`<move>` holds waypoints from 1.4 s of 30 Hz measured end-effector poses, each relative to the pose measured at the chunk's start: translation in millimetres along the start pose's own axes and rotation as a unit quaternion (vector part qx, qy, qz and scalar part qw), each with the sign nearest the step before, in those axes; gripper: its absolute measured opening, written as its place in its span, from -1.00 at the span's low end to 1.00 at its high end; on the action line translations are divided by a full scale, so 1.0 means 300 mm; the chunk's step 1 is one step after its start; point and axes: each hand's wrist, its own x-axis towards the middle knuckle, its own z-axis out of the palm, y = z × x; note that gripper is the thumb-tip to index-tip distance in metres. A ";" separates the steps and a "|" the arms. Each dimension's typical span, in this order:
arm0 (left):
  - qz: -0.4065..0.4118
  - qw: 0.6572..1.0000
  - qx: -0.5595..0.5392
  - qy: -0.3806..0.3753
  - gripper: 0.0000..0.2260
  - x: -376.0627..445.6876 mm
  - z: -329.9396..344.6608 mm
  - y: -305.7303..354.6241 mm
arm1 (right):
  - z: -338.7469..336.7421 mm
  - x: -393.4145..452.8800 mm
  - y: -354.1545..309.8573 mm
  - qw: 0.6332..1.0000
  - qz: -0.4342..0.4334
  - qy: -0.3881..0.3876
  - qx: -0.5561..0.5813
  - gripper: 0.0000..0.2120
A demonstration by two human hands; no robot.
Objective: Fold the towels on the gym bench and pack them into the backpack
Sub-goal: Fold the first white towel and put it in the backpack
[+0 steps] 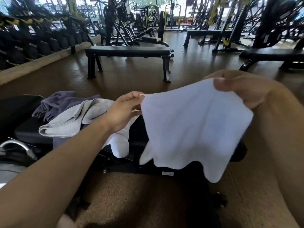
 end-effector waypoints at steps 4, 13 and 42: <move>-0.065 0.974 -0.157 -0.147 -0.73 -0.035 -0.032 0.056 | 0.000 -0.033 -0.004 0.994 -0.081 -0.002 0.075 -0.48; -0.004 0.968 0.203 0.146 -0.86 0.043 -0.034 -0.032 | -0.157 0.072 0.153 0.882 0.261 0.090 -0.381 -0.79; -0.036 0.973 0.150 0.174 -0.95 0.218 0.026 -0.167 | -0.249 0.251 0.511 0.864 0.084 0.494 -0.059 -0.77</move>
